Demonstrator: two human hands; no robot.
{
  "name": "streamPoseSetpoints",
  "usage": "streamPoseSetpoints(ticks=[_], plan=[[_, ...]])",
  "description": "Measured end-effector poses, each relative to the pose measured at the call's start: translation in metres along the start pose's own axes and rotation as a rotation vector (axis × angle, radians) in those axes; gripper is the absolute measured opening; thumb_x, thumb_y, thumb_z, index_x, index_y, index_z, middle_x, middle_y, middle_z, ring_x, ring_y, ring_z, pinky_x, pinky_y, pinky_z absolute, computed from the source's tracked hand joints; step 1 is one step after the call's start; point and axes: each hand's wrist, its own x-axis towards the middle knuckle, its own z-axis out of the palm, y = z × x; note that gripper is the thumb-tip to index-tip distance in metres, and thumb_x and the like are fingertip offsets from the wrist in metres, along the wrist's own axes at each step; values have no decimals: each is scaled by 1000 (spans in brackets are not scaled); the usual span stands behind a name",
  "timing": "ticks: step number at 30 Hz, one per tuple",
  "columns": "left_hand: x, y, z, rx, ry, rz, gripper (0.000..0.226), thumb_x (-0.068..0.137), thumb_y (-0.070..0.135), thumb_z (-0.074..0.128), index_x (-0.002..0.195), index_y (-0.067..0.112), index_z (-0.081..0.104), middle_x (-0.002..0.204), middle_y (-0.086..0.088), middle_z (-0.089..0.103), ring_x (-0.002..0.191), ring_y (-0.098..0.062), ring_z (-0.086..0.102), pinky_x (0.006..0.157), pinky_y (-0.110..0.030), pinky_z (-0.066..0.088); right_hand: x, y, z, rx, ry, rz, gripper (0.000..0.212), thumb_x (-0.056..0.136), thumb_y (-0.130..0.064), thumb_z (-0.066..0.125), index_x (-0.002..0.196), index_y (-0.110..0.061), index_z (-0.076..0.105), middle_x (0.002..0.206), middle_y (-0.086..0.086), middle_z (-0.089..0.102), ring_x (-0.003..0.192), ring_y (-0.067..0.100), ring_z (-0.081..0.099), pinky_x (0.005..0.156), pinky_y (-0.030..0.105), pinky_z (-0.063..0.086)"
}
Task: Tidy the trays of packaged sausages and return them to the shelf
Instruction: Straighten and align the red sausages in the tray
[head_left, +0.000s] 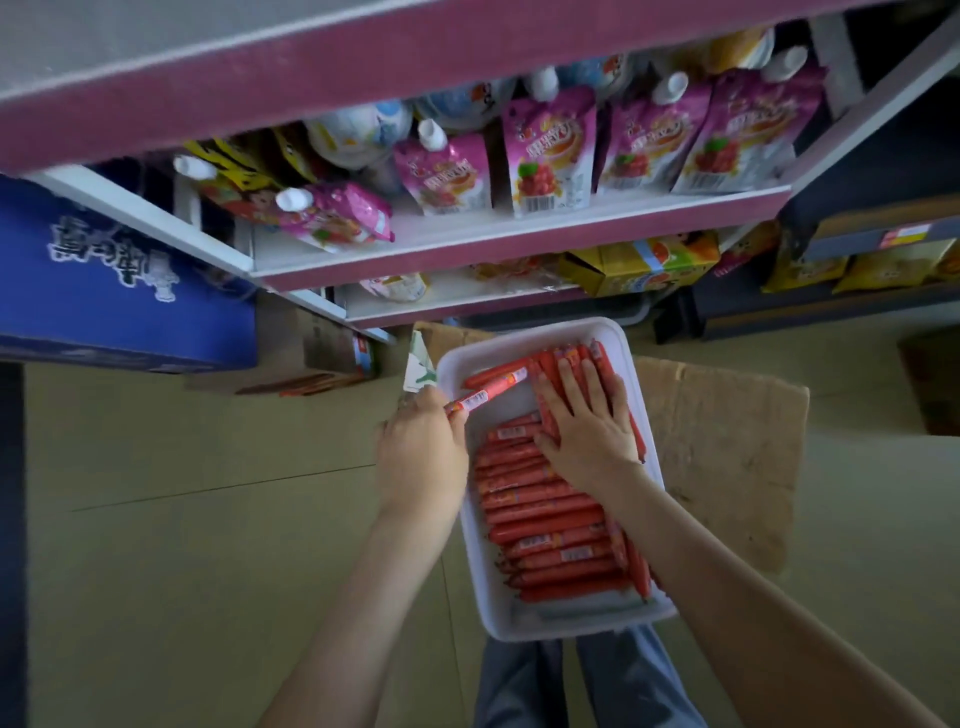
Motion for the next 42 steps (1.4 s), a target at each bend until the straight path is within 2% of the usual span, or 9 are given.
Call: streamPoseSetpoints(ticks=[2, 4, 8, 14, 23, 28, 32, 35, 42], plan=[[-8, -11, -27, -271, 121, -14, 19, 92, 24, 59, 101, 6, 61, 82, -9, 68, 77, -31, 61, 61, -28, 28, -5, -5, -22, 129, -42, 2, 77, 96, -49, 39, 152, -26, -10, 159, 5, -17, 144, 24, -22, 113, 45, -21], [-20, -14, -56, -474, 122, -43, 16, 90, 23, 63, 99, 9, 63, 78, 1, 64, 71, -21, 56, 58, -23, 27, -18, -15, -65, 503, -39, -10, 72, 97, -39, 48, 153, -23, 5, 159, 5, 14, 148, 21, 6, 120, 43, 6], [-38, -10, -118, -780, -3, -60, 7, 90, 21, 63, 95, 18, 65, 84, 8, 66, 80, -10, 61, 71, -21, 43, -70, -27, -185, 1111, 134, 27, 31, 97, -12, 52, 123, -29, 54, 102, -11, 67, 93, 2, 62, 84, 25, 48], [-71, 35, -246, -1004, -142, 165, 16, 93, 9, 56, 82, 19, 62, 61, 14, 66, 57, 8, 59, 54, -7, 42, -150, -34, -346, 1215, 379, -44, 20, 95, -4, 52, 82, -16, 61, 62, -12, 63, 58, -2, 56, 58, 10, 43], [-112, 100, -345, -1300, -185, 392, 18, 98, 9, 45, 84, 6, 57, 67, -4, 64, 52, -8, 58, 52, -17, 46, -230, -52, -480, 1436, 663, -366, 27, 92, 3, 52, 75, -17, 61, 68, -4, 62, 68, 11, 57, 71, 21, 47], [-121, 111, -355, -1450, -134, 367, 16, 97, 15, 49, 89, 8, 60, 71, -3, 64, 64, -11, 59, 62, -16, 46, -239, -60, -497, 1565, 696, -514, 37, 92, 3, 48, 67, -21, 59, 66, -4, 58, 65, 11, 54, 68, 19, 47], [-118, 108, -363, -1682, -9, 331, 12, 96, 13, 49, 98, 7, 60, 79, -4, 70, 81, -15, 65, 81, -25, 47, -228, -65, -495, 1743, 715, -506, 8, 87, -5, 53, 81, -9, 56, 73, 3, 60, 67, 12, 57, 69, 20, 51], [-117, 107, -370, -1859, 64, 356, 11, 93, 11, 51, 100, 9, 59, 87, -5, 67, 83, -15, 64, 74, -21, 49, -218, -70, -490, 1821, 679, -507, 5, 87, -9, 53, 86, -8, 58, 75, 2, 61, 69, 12, 59, 71, 21, 52], [-136, 123, -397, -1842, 109, 652, 23, 86, 24, 56, 106, 12, 59, 111, -10, 68, 111, -21, 62, 93, -33, 52, -202, -81, -485, 1522, 556, -390, 13, 92, 0, 53, 92, -10, 62, 83, -2, 67, 80, 12, 63, 78, 24, 52]])
